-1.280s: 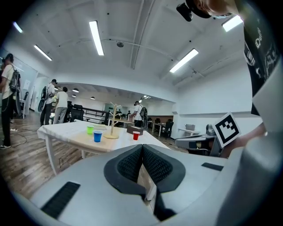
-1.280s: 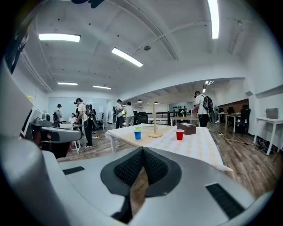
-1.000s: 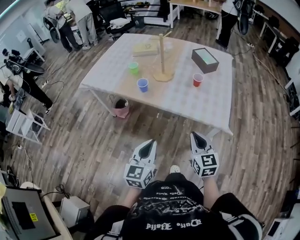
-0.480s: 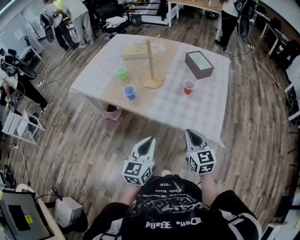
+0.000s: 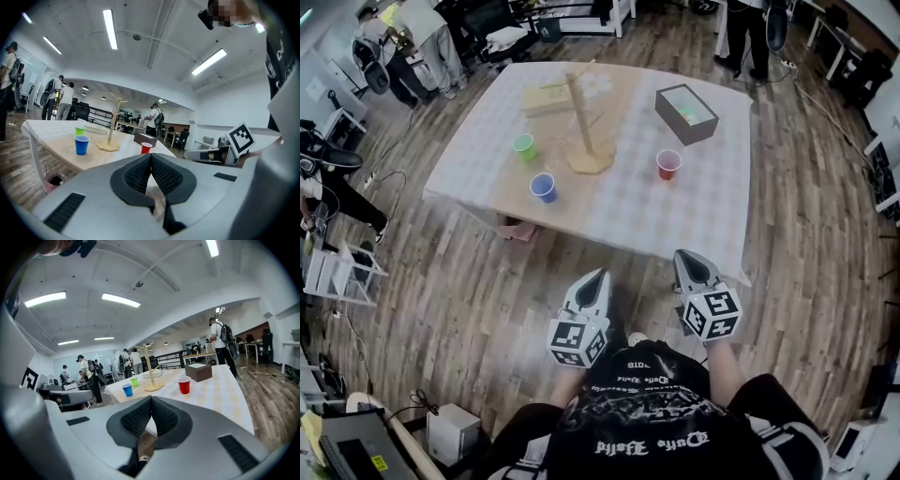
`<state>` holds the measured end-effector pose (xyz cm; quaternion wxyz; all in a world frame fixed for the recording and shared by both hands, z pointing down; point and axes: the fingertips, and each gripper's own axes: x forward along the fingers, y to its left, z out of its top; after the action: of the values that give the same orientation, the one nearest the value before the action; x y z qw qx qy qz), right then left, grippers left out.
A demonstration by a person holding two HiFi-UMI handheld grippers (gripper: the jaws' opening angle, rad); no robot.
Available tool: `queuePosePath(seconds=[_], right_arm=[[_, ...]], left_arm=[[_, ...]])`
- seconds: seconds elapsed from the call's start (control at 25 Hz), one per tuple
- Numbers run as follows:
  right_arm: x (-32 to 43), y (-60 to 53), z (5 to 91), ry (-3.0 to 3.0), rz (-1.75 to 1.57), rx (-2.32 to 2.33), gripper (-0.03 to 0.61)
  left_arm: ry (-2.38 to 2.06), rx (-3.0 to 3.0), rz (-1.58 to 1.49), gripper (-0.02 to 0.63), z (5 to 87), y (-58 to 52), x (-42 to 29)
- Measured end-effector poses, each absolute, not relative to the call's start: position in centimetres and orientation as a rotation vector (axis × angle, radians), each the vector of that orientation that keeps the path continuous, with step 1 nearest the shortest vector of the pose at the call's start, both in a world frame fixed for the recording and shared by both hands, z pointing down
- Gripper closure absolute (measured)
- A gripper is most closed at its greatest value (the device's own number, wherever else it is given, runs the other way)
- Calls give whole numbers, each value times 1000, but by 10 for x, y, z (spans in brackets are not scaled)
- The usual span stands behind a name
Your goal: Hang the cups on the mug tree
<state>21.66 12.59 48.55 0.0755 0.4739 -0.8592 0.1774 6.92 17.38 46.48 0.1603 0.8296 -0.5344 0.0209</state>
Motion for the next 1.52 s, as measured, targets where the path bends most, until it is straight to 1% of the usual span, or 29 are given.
queuePosePath(seconds=[0.36,0.72,0.96,1.32,1.52], right_arm=[[218,38,495,-2460,609,1673,569],[179,-52,488,-2361,609,1823,569],[160,-88,492,-2246,550,1931,569],[165,-113,500,-2094,620,2135,569],[179,-127,501,-2033,681,2175,569]], left_arm=[[-1424,2457,141,594,475,82,49],[-1296,2536,157,594,470,-34,1],[-1181,2605,141,594,470,-95,-18],[-1062,2641,130,594,478,-135,-43],[-1082,2636,127,594,473,-145,-53]])
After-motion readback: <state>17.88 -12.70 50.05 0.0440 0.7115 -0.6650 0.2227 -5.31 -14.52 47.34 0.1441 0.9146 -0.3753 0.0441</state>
